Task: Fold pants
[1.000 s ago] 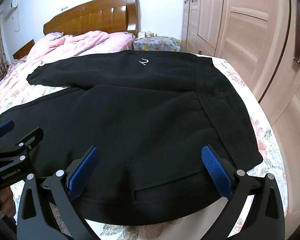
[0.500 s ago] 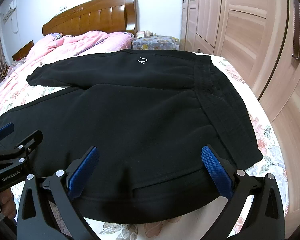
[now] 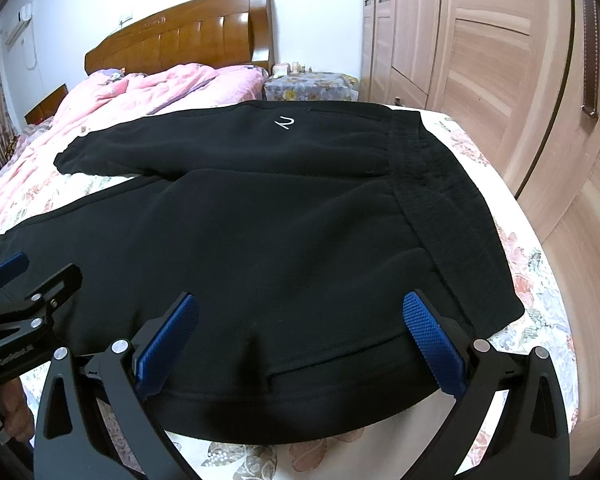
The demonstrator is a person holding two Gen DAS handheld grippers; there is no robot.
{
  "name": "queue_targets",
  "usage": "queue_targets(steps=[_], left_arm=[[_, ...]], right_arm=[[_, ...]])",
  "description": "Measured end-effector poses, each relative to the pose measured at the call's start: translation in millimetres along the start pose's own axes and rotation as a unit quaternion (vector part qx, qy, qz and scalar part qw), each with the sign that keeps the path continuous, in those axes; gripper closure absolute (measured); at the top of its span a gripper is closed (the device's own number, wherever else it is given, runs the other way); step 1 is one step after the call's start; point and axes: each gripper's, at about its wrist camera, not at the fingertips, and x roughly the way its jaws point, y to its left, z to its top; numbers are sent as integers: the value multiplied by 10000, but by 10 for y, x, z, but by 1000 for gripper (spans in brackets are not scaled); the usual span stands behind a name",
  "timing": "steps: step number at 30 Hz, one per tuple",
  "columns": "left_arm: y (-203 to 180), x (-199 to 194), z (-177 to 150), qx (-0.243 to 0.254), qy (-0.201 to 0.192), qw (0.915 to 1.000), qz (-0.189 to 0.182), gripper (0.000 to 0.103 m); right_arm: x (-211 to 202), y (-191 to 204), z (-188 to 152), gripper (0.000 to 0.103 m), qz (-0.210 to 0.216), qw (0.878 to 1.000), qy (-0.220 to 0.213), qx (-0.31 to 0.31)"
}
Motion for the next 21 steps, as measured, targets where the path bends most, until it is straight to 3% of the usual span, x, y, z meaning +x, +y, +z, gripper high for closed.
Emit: queue_targets(steps=[12, 21], left_arm=[[188, -385, -108, -598, -266, 9976, 211, 1], [293, -349, -178, -878, 3, 9961, 105, 1]], right_arm=[[-100, -35, 28, 4, 30, 9999, -155, 46], [-113, -111, 155, 4, 29, 9997, -257, 31]])
